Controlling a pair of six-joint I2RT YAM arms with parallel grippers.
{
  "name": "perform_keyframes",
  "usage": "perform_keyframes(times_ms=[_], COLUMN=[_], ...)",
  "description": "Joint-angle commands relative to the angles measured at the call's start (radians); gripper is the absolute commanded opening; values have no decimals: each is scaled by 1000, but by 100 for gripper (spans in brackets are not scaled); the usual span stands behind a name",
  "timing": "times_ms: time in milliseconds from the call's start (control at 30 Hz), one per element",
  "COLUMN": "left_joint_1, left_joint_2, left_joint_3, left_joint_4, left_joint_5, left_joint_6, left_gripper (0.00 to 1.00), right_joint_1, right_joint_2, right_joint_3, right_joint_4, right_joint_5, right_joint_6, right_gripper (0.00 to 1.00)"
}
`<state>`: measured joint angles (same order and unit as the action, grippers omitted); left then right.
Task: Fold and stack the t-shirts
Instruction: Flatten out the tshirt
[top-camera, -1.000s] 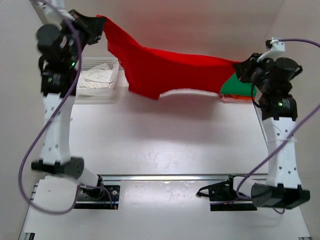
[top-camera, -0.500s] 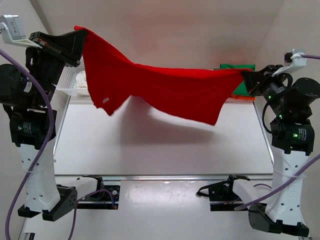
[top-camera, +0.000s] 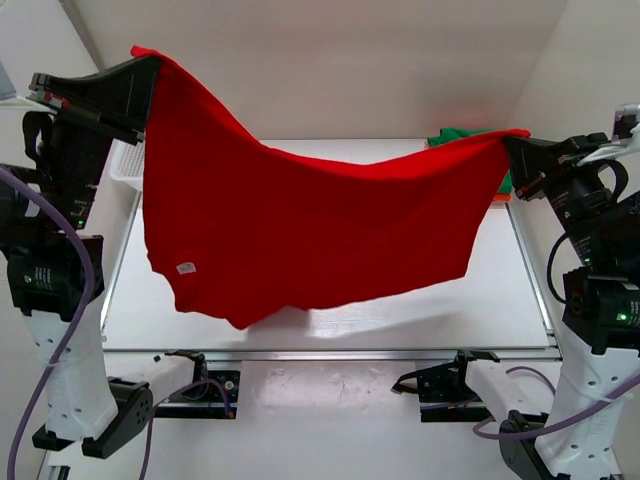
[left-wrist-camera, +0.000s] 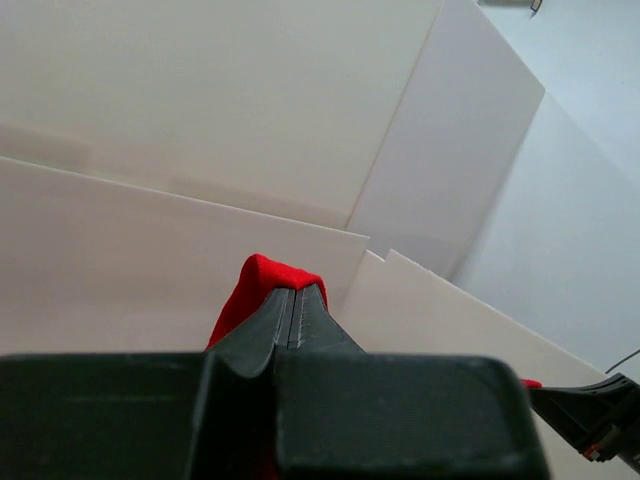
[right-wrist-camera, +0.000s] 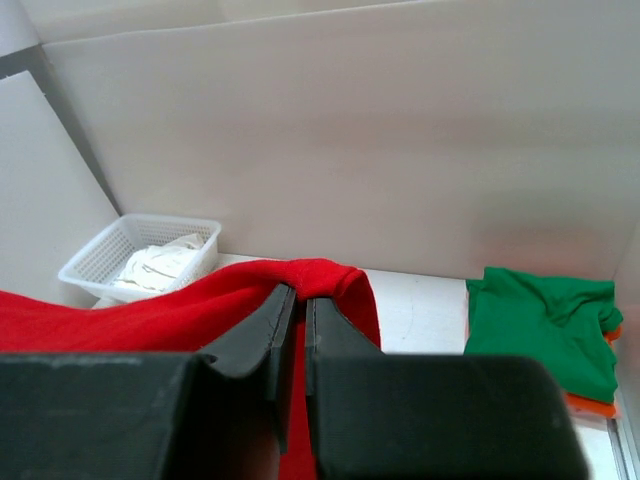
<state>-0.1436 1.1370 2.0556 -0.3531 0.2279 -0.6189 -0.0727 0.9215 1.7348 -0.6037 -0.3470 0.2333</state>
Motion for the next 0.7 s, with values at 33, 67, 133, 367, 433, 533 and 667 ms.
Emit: perform_keyframes(times_ms=[33,67,133,367,433,533,667], left_joint_1=[1,2,-10,-31,-30,-37,-47], left_joint_2=[-94,-103,-118,-154,-166,-189,-209], left_joint_3=[-78,-65,-48,-17,-9,6,17], left_joint_4=[149,151,132,137,146,151,143], left_joint_5=[-1,2,-12,-44,-56,-82,-110], left_joint_6=[16,19,28,25,13,15,18], left_gripper=[0,0,0,0,0,0,0], right_joint_1=[-15,-12,-12,-19,-25,-27,-21], right_joint_2=[-29,-45,-59,-118,-134,-144,-151], right_joint_3=[29,38,63,131,135,161,170], right_joint_4=[56,65,67,70,82,79,82], right_joint_5=[-17,-15,-21,6,20,29,26], right_joint_6=[17,18,29,32,34,38,38], right_gripper=[0,0,0,0,1,0,0])
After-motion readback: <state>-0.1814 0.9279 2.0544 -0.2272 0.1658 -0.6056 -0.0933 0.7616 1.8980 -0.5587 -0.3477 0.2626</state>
